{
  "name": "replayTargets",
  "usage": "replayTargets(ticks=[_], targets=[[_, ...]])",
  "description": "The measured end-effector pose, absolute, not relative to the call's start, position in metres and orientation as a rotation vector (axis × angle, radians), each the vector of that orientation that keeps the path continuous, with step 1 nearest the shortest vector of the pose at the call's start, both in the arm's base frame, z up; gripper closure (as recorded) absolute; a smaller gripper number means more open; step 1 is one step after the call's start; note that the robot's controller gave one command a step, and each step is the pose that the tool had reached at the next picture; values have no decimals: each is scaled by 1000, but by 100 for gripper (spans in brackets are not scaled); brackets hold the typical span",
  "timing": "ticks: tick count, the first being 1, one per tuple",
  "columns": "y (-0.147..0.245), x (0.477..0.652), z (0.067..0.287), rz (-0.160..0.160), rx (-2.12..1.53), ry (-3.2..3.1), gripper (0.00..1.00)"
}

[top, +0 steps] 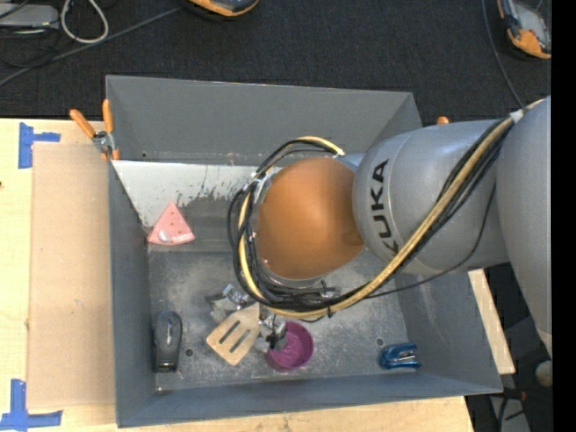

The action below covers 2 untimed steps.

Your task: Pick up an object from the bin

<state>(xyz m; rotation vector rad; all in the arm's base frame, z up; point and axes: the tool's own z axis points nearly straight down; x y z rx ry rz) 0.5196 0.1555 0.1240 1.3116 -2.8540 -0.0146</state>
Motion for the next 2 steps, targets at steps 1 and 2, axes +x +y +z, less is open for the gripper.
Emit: replayTargets(ticks=[1, 2], targets=[[156, 519, 154, -16, 1308, -2854, 100], [156, 519, 209, -18, 1305, -2852, 100]])
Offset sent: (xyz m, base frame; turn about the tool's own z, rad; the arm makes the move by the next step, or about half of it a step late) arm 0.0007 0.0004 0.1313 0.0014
